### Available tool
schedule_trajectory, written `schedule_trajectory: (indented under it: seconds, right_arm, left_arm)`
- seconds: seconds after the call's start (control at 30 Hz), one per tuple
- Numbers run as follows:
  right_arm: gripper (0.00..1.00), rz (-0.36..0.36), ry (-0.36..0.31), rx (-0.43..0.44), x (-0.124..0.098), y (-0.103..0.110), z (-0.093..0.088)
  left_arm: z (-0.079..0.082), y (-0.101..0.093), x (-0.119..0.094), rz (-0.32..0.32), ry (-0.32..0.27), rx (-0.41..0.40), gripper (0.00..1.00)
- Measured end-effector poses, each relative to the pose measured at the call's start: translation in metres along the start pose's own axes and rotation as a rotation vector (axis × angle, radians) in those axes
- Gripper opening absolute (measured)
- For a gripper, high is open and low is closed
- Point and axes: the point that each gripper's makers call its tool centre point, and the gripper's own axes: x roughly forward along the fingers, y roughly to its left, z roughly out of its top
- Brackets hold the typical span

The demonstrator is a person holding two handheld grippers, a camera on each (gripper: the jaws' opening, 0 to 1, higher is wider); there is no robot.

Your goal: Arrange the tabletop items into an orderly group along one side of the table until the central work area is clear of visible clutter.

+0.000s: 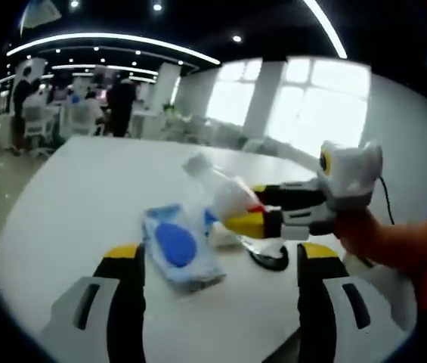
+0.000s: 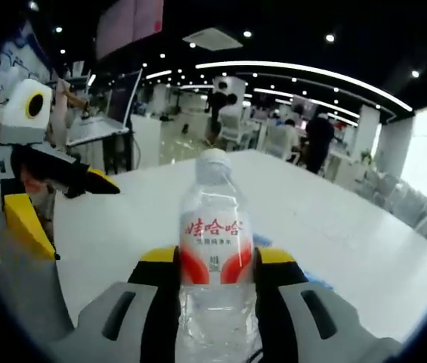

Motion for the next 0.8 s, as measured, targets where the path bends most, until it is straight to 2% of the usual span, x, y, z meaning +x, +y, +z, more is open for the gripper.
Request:
schedule_trajectory:
  seconds: [0.17, 0.33, 0.43, 0.8]
  right_arm:
    - [0.36, 0.002, -0.062, -0.021, -0.003, 0.002, 0.014]
    - [0.37, 0.001, -0.124, -0.043, -0.006, 0.005, 0.029]
    - [0.37, 0.0, -0.147, -0.05, -0.005, 0.006, 0.035]
    - [0.37, 0.006, -0.194, -0.065, -0.007, 0.012, 0.046]
  left_arm:
    - [0.029, 0.002, 0.004, -0.051, -0.087, -0.098, 0.78]
    - [0.042, 0.002, 0.013, -0.068, -0.108, -0.145, 0.78]
    - [0.051, -0.004, 0.021, -0.103, -0.143, -0.22, 0.77]
    - [0.055, -0.012, 0.041, -0.114, -0.165, -0.314, 0.73]
